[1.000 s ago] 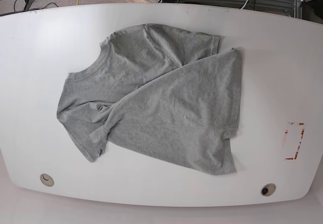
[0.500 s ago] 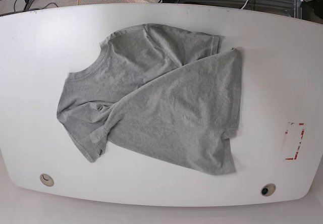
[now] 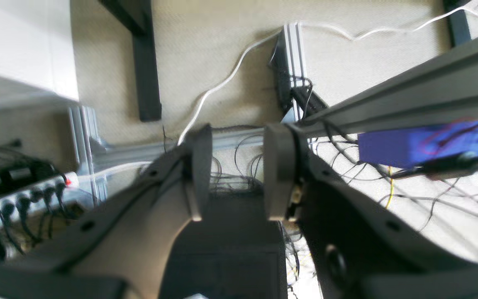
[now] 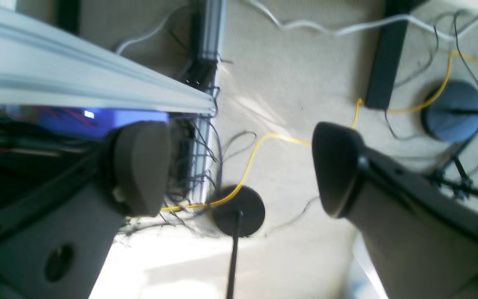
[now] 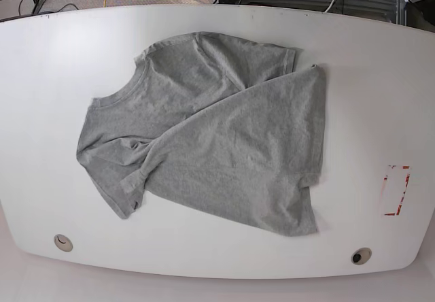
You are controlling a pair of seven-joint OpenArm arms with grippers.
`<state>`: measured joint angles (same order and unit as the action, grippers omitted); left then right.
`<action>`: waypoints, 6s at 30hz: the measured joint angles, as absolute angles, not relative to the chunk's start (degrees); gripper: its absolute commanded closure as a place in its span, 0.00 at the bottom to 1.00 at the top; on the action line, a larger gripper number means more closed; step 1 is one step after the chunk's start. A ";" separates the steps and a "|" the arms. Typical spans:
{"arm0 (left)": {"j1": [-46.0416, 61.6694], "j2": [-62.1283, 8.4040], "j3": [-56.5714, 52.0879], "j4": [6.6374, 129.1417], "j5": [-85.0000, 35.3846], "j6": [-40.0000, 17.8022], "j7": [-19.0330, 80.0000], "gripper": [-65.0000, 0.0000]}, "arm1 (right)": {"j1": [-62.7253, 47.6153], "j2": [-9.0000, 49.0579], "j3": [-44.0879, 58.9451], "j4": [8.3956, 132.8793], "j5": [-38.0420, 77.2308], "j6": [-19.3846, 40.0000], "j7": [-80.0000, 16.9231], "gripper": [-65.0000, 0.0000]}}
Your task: Fold the T-shirt properly
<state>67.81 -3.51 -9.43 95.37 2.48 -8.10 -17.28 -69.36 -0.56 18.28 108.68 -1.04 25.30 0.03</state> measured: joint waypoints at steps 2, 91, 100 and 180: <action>68.93 -2.61 -10.70 97.97 1.74 -8.12 -17.12 0.71 | -69.28 -1.34 18.96 110.41 -1.13 25.74 -0.21 0.21; 36.84 -12.97 -16.95 113.56 -26.11 -7.49 14.24 0.30 | -27.46 -6.98 22.87 104.22 6.02 28.77 -31.99 0.98; 35.62 -12.93 -14.04 111.81 -28.38 -7.51 20.40 0.30 | -27.44 -6.90 22.83 104.22 6.02 28.99 -31.99 1.00; 25.15 -21.08 -20.58 114.10 -40.29 -7.40 26.55 1.00 | -26.52 1.26 23.31 114.39 5.28 29.17 -33.74 1.00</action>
<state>25.15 -21.08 -20.58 114.10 -40.29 -7.40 26.55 -26.52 1.26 23.31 114.39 5.28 29.17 -33.74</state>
